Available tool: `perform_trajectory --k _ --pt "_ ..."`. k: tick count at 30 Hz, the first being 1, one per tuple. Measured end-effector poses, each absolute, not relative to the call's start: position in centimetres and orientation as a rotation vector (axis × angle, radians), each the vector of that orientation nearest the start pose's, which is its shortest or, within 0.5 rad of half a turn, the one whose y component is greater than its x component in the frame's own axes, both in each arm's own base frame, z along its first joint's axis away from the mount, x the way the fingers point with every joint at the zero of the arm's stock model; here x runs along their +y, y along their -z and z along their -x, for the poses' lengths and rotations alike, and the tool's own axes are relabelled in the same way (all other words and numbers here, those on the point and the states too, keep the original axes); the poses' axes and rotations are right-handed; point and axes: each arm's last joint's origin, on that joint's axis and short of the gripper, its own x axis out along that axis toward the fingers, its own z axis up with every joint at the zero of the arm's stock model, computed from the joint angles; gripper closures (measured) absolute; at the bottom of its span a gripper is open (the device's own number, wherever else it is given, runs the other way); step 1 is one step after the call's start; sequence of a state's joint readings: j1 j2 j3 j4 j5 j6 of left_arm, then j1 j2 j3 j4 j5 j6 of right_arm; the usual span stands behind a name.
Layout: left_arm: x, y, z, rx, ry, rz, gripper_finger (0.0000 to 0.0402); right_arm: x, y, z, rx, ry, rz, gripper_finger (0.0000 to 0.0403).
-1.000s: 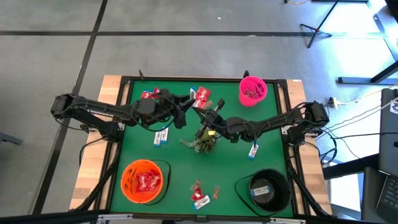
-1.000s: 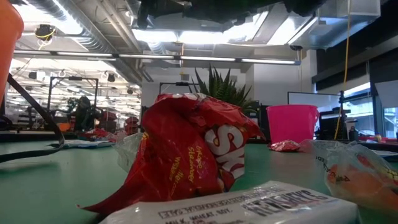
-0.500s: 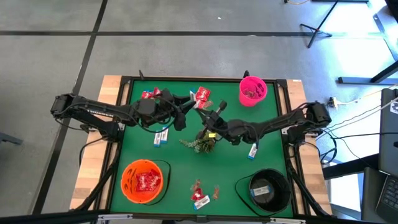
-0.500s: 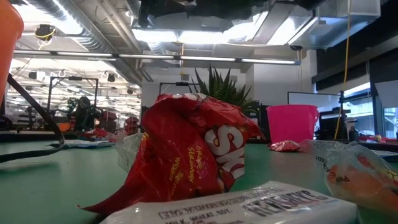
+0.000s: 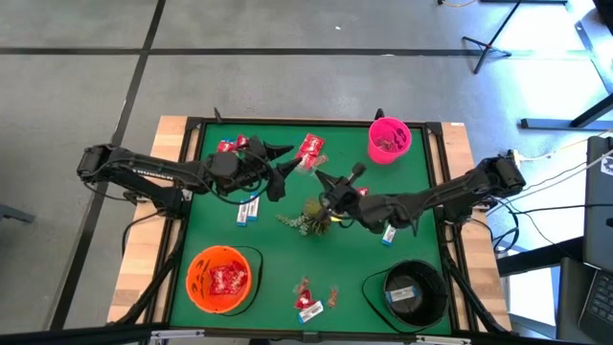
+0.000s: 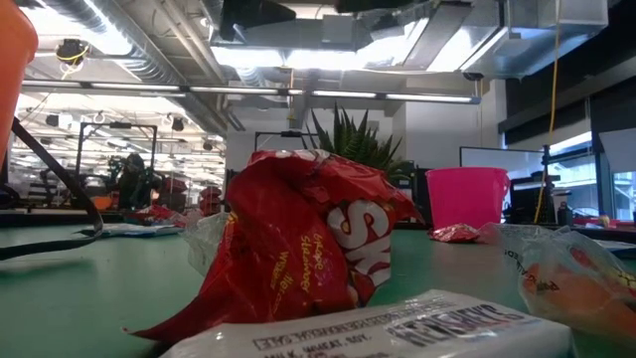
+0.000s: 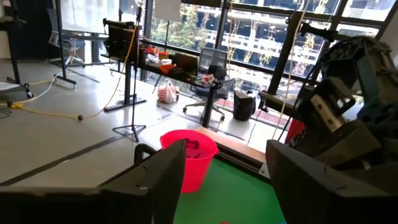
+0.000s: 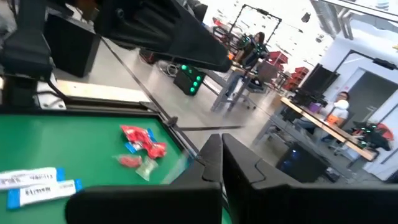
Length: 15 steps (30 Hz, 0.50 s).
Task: Sort candy
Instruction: Put the white chocolate into the black bucket
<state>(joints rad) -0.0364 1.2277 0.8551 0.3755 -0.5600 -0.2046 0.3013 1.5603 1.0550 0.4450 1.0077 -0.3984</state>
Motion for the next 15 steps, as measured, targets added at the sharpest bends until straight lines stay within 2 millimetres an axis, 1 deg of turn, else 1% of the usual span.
perform_trajectory --k 5,9,12,15 --pt "0.6 -32.1 -27.2 -0.06 -0.522 0.196 0.0182 8.6 -30.5 -32.2 0.218 0.715 0.437 0.0403" --pt "0.6 -31.6 -27.1 -0.007 -0.528 0.185 0.0181 8.2 -30.5 -31.5 0.263 0.753 0.441 0.0403" --pt "0.7 -30.5 -27.0 0.107 -0.544 0.153 0.0181 7.8 -30.5 -31.0 0.293 0.758 0.426 0.0403" --pt "1.1 -28.7 -26.6 0.286 -0.573 0.141 0.0181 7.6 -30.5 -30.5 0.318 0.762 0.421 0.0403"
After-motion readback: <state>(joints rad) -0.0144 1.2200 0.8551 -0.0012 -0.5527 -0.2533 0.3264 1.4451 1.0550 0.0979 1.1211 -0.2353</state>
